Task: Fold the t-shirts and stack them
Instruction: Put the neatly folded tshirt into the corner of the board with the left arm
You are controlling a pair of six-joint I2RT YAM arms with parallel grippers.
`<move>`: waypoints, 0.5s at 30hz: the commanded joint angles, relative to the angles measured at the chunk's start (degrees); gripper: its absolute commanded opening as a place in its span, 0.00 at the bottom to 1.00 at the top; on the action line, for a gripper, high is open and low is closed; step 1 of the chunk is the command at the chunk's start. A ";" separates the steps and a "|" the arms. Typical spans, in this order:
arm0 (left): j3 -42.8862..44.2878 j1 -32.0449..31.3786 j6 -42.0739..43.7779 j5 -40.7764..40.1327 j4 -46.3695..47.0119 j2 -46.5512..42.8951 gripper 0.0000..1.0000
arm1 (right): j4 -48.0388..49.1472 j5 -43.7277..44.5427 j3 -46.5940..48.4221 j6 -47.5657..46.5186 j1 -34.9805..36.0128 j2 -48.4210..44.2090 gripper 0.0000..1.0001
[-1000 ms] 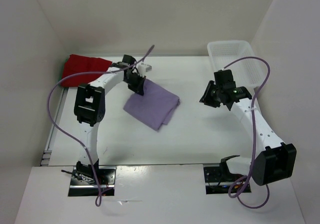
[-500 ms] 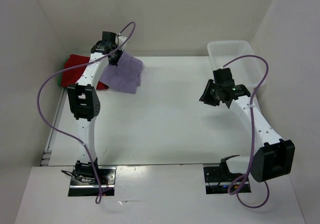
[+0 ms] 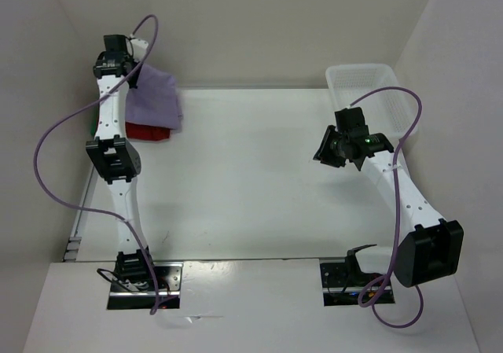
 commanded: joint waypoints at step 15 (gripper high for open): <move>25.52 9.70 4.45 3.72 -11.17 19.26 0.45 | -1.27 -2.89 3.64 -2.98 -0.05 5.55 0.39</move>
